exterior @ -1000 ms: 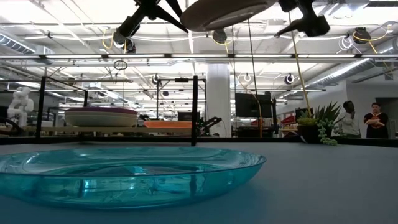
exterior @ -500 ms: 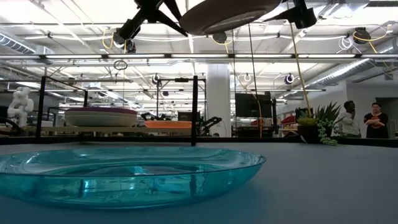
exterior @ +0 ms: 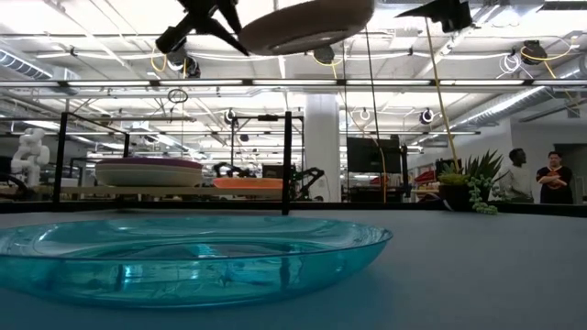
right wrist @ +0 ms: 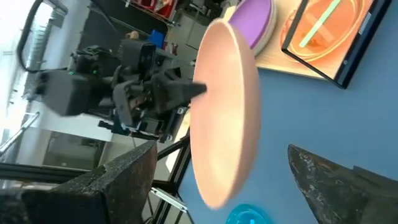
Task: Place and stack plates onto a shelf
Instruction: Stack the light orange plate on top of the violet plate on the shelf, then stack the blue plate on top of the green plate on the shelf
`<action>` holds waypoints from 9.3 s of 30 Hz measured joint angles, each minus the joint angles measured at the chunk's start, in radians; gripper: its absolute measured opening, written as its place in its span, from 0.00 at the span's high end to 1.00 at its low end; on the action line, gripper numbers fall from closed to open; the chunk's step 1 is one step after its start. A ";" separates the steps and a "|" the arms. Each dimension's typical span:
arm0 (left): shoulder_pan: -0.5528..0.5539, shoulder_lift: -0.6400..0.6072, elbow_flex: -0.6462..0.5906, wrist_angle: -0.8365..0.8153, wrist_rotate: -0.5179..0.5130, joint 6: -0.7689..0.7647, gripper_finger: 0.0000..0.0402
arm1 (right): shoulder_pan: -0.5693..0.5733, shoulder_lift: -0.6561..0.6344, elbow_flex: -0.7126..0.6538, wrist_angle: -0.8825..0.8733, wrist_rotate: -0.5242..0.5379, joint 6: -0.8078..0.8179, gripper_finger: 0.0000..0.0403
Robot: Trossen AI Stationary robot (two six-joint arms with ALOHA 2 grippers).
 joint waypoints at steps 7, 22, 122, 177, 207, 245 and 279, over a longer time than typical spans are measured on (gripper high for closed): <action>0.052 -0.049 -0.001 -0.185 -0.003 -0.034 0.97 | -0.002 -0.029 0.000 -0.003 0.040 -0.066 0.15; 0.058 -0.165 -0.001 -0.458 -0.124 -0.253 0.97 | -0.014 -0.031 0.000 -0.006 0.026 -0.134 0.15; 0.448 -0.243 -0.319 -0.624 -0.091 -0.889 0.95 | -0.153 -0.104 0.001 -0.004 -0.148 -0.752 0.47; 0.199 -0.254 -0.317 -0.151 -0.119 -0.319 0.39 | -0.153 -0.102 0.001 -0.005 -0.124 -0.754 0.47; -0.154 -0.245 -0.317 0.337 0.073 0.119 0.39 | -0.152 -0.102 0.001 -0.079 -0.054 -0.630 0.64; -0.339 -0.016 -0.318 0.275 0.320 -0.269 0.39 | -0.152 -0.105 0.000 -0.158 -0.298 -0.597 0.64; -0.436 0.242 -0.317 0.356 0.471 -0.310 0.39 | -0.152 -0.116 0.000 -0.282 -0.316 -0.707 0.64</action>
